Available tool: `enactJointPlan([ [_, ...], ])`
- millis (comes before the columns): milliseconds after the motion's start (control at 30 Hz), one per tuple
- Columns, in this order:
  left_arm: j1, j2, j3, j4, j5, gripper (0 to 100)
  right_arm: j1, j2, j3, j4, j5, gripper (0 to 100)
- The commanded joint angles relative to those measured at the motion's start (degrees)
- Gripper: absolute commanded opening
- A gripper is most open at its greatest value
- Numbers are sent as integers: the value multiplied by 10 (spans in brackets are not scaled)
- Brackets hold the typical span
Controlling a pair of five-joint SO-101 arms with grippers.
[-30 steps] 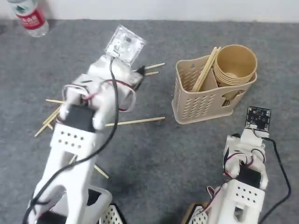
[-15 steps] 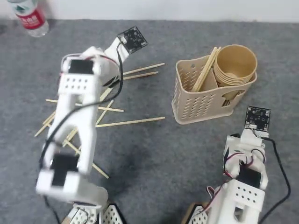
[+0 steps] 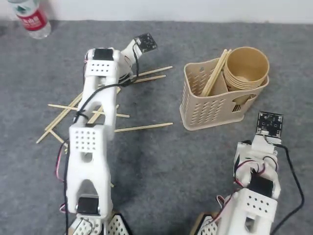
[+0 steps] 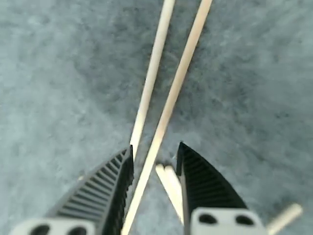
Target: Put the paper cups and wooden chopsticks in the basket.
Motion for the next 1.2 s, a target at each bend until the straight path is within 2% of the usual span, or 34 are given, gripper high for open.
enactJointPlan([
  [0,-3,117,-223,73,-49,133,-6,-6,-2,-11,8,97],
  [200,-4,249,-415,76,-55,133,-7,-6,-2,-11,8,97],
  [333,-6,295,-454,23,-54,133,-7,-6,-2,-11,8,97],
  [533,-14,228,-455,113,-31,133,-10,-6,-1,-12,8,97],
  [600,-14,198,-455,115,-31,133,-24,-6,-1,-12,8,97],
  [733,-14,186,-451,11,-27,133,-29,-6,0,-12,25,97],
  [900,-14,268,-431,-202,70,133,-31,-6,4,-12,33,97],
  [967,-14,311,-427,-241,70,133,-31,-6,4,-12,34,97],
  [1067,-16,348,-429,-207,55,133,-31,-6,8,-23,33,97],
  [1167,-29,346,-429,-127,35,133,-31,-6,9,-26,33,97],
])
